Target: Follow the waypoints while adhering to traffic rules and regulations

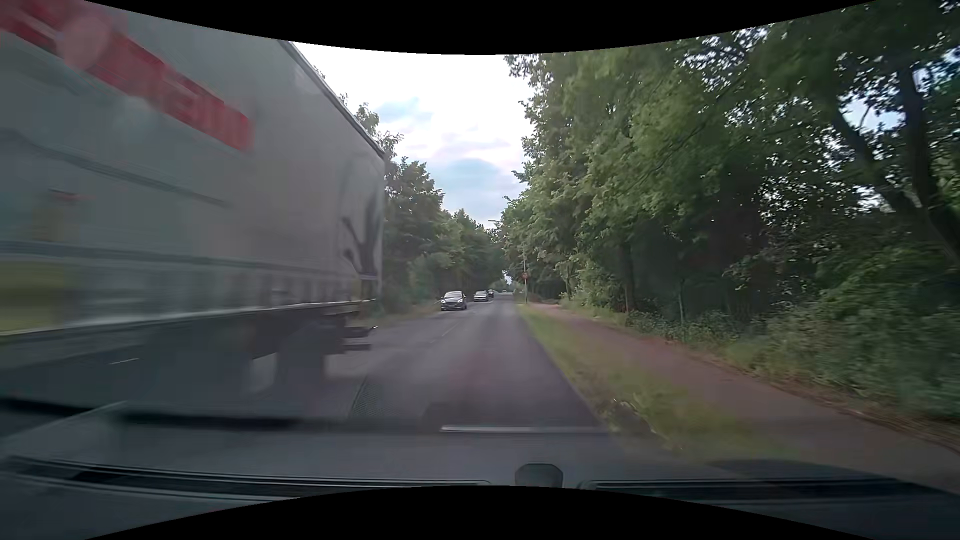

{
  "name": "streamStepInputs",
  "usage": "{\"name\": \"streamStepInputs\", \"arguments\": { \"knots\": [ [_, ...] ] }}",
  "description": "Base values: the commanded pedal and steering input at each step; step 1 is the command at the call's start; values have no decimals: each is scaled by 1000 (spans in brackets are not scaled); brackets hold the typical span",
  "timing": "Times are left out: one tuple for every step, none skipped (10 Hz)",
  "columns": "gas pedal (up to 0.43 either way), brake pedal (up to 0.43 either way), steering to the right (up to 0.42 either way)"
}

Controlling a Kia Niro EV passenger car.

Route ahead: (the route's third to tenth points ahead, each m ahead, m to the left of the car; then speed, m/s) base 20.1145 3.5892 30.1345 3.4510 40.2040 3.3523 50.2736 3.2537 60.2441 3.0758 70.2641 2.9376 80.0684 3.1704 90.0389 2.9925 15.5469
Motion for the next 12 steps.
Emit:
{"name": "streamStepInputs", "arguments": {
  "knots": [
    [118,0,-4],
    [118,0,-4],
    [118,0,-1],
    [118,0,0],
    [118,0,-1],
    [118,0,-4],
    [118,0,-4],
    [118,0,-3],
    [118,0,-4],
    [118,0,-4],
    [118,0,-3],
    [118,0,-3]
  ]
}}
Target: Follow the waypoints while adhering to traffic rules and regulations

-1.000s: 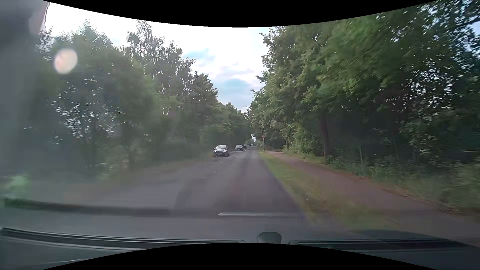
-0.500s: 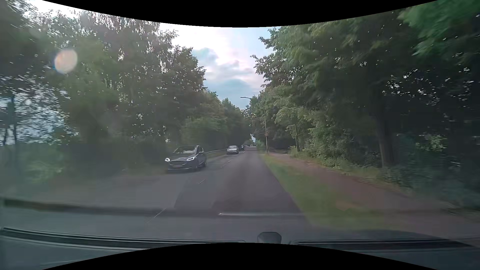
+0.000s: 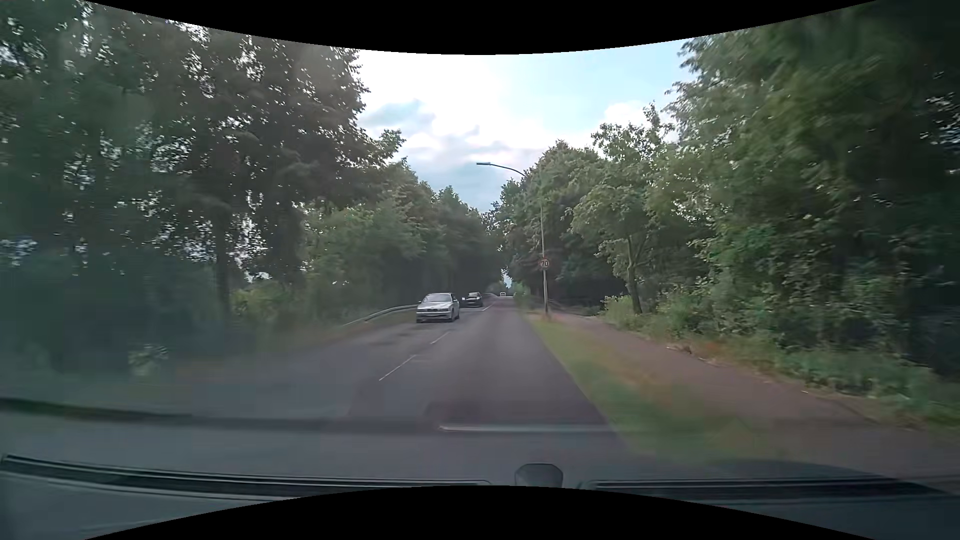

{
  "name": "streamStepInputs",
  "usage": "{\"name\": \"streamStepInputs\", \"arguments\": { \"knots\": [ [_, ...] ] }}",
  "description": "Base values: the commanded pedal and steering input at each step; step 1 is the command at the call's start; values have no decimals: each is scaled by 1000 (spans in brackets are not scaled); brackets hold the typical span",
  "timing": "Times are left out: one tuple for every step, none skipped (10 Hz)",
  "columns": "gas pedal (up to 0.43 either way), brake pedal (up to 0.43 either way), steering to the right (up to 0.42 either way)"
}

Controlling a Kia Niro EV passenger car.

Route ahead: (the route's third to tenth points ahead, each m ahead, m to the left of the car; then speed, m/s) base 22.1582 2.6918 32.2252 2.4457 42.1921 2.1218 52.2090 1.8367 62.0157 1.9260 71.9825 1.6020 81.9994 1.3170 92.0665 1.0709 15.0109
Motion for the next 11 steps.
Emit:
{"name": "streamStepInputs", "arguments": {
  "knots": [
    [118,0,-3],
    [118,0,-3],
    [118,0,-1],
    [118,0,1],
    [118,0,1],
    [118,0,0],
    [118,0,0],
    [118,0,0],
    [118,0,-1],
    [118,0,-1],
    [118,0,0]
  ]
}}
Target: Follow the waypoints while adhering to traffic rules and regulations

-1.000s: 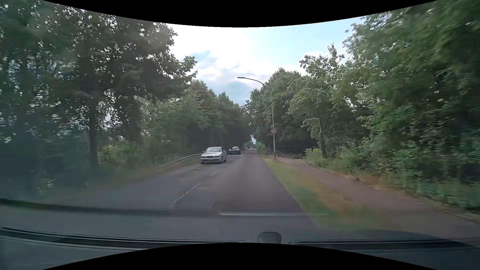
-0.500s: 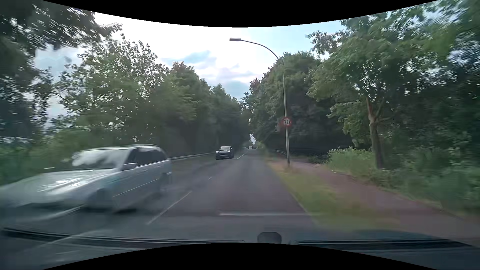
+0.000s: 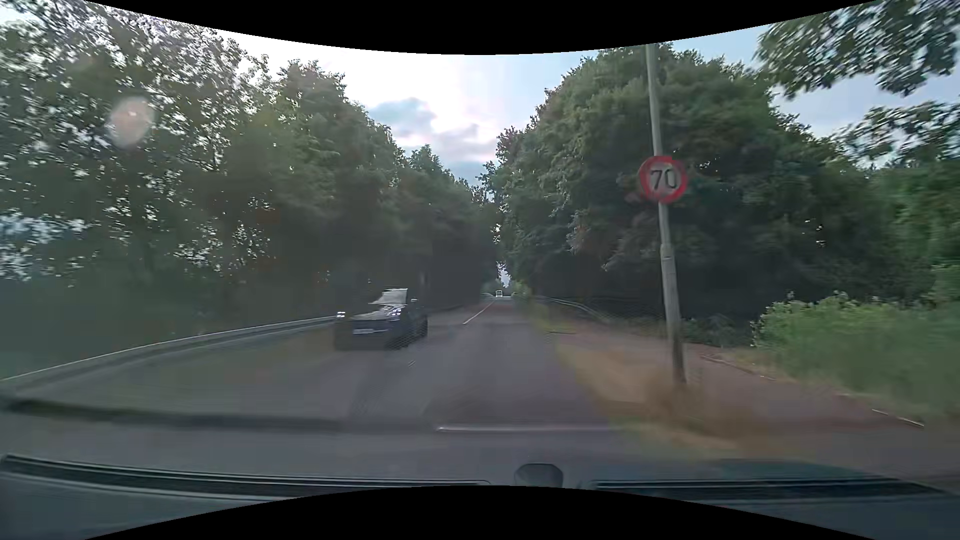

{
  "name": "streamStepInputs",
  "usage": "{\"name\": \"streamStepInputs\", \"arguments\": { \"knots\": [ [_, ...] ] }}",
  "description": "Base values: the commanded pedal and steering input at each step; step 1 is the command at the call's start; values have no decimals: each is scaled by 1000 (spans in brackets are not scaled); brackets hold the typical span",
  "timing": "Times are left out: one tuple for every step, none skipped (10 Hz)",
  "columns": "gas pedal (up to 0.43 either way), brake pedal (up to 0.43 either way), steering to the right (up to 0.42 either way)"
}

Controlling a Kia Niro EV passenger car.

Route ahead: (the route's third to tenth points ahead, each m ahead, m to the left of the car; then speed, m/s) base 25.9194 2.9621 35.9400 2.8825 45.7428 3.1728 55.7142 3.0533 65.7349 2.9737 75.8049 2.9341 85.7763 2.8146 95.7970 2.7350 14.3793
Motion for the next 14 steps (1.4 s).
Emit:
{"name": "streamStepInputs", "arguments": {
  "knots": [
    [118,0,-1],
    [118,0,-2],
    [118,0,-2],
    [118,0,-3],
    [118,0,-3],
    [118,0,-3],
    [118,0,-3],
    [130,0,-3],
    [130,0,-2],
    [130,0,-2],
    [130,0,-2],
    [130,0,-1],
    [130,0,-1],
    [130,0,0]
  ]
}}
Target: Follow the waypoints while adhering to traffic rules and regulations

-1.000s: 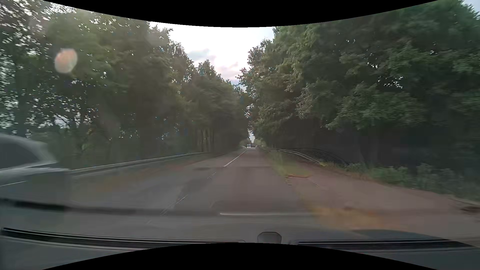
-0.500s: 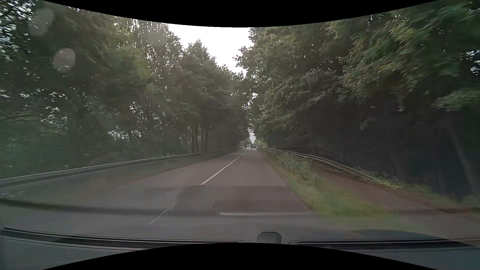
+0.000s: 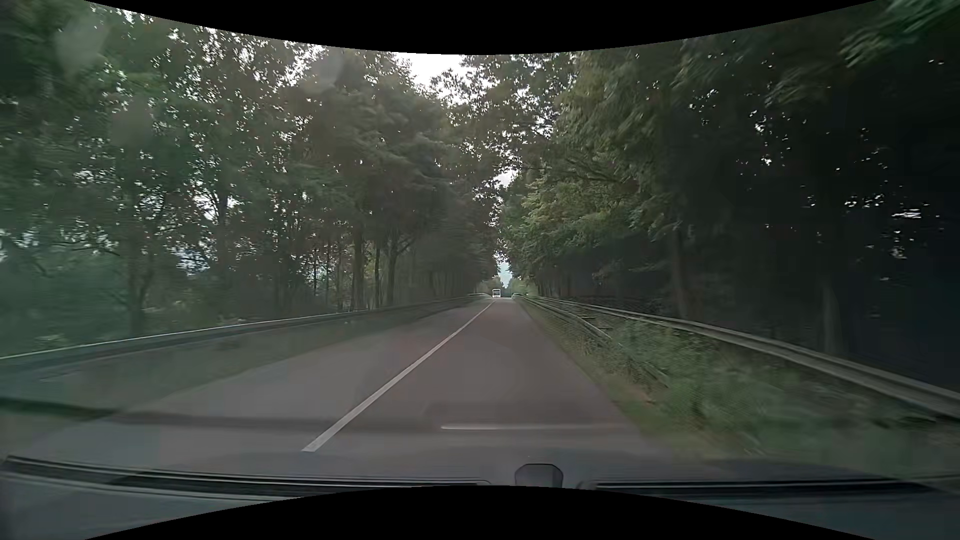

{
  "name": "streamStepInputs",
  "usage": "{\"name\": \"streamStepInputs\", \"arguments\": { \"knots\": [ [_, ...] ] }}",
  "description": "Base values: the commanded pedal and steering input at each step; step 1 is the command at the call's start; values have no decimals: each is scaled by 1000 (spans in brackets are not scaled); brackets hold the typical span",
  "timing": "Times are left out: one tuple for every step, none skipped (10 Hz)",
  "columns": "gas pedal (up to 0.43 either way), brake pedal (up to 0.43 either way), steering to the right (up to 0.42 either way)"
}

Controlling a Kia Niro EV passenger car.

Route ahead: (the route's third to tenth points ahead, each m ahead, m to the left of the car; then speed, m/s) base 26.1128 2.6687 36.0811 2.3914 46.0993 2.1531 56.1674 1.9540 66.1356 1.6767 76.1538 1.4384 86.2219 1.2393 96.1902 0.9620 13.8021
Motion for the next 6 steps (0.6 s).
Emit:
{"name": "streamStepInputs", "arguments": {
  "knots": [
    [130,0,0],
    [130,0,-1],
    [130,0,-2],
    [130,0,-2],
    [130,0,-2],
    [130,0,-2]
  ]
}}
